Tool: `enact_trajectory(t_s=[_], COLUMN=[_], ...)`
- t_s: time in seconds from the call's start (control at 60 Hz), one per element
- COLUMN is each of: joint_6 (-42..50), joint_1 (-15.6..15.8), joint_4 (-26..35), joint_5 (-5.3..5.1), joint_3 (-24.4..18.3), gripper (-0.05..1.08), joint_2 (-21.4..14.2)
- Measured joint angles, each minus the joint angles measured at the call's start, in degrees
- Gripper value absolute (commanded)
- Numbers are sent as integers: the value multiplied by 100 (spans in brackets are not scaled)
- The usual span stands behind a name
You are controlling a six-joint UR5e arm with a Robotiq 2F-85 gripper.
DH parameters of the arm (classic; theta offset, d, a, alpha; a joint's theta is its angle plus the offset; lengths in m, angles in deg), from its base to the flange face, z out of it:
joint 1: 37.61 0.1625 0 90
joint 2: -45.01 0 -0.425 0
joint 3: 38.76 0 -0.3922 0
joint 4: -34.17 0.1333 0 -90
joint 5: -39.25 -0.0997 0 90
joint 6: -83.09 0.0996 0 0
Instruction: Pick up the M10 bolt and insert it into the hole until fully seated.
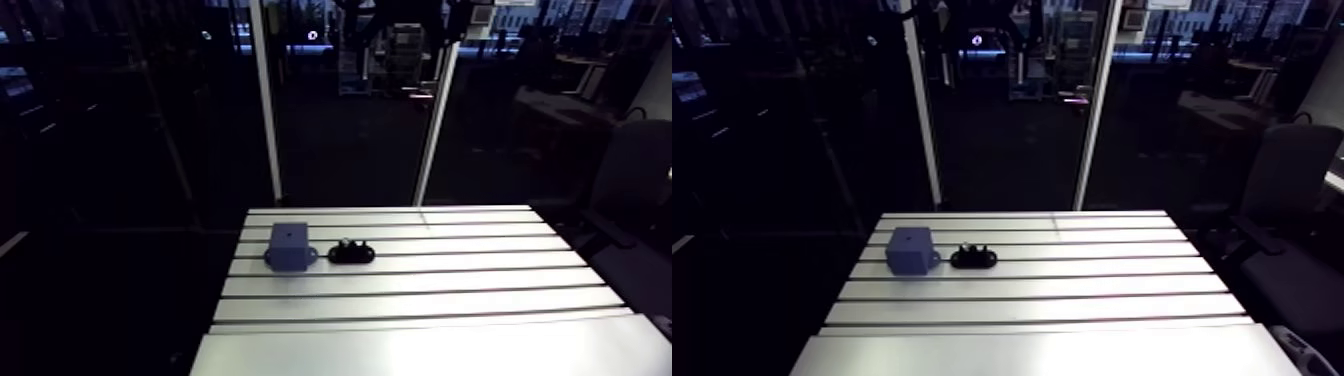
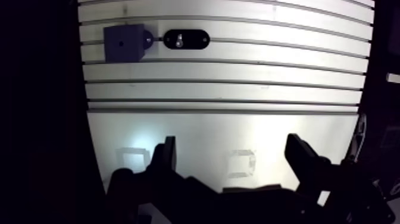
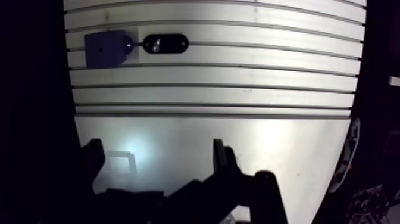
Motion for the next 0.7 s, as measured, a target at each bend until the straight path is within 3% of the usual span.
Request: enact_trajectory(t_s=[0.283, 0.7], joint_6=[-27, -34], joint_1=[111, 140], joint_4=[170, 219], joint_5=[-205, -262], joint_3=[-335, -426], gripper=[1, 1], joint_2=[101, 130])
